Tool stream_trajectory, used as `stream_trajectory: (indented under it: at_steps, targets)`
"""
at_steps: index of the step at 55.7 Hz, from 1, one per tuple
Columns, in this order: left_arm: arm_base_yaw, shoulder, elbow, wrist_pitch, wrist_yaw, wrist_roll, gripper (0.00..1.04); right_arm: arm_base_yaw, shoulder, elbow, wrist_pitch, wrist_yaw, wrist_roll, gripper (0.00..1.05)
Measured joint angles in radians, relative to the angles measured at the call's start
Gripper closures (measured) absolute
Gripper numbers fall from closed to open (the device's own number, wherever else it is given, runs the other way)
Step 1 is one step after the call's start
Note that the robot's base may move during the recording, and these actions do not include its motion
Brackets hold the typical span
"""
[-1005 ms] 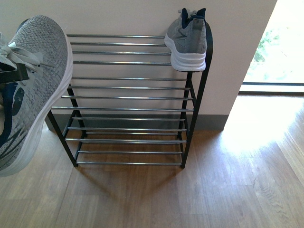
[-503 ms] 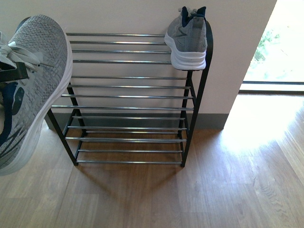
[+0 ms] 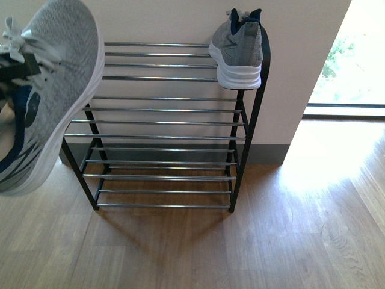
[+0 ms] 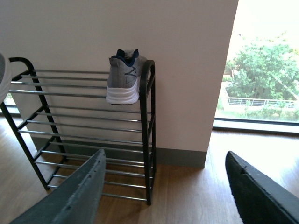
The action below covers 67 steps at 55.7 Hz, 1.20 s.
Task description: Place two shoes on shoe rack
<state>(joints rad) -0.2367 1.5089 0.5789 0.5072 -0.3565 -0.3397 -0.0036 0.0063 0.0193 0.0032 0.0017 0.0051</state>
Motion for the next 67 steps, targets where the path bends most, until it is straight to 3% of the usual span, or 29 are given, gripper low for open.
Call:
stream_trajectory:
  at_steps: [4,6,13,31,41,56,67]
  targets:
    - [-0.01,0.026,0.076,-0.047,0.042,-0.037,1.04,0.0,0.0,0.0,0.0,0.0,0.0,0.11]
    - [-0.019,0.056,0.14,-0.095,0.065,-0.061,1.04,0.0,0.0,0.0,0.0,0.0,0.0,0.08]
    - [-0.045,0.184,0.378,-0.254,0.121,-0.174,1.04,0.0,-0.001,0.0,0.0,0.0,0.0,0.09]
    - [-0.108,0.507,0.919,-0.552,0.14,-0.382,1.04,0.0,-0.001,0.0,0.0,0.0,0.0,0.09]
    - [-0.14,0.747,1.326,-0.785,0.148,-0.503,1.04,0.0,0.0,0.0,0.0,0.0,0.0,0.09]
    - [-0.143,1.123,2.0,-1.195,0.134,-0.467,1.04,0.0,-0.001,0.0,0.0,0.0,0.0,0.09]
    - [-0.141,1.221,2.185,-1.293,0.133,-0.41,1.04,0.0,-0.001,0.0,0.0,0.0,0.0,0.09]
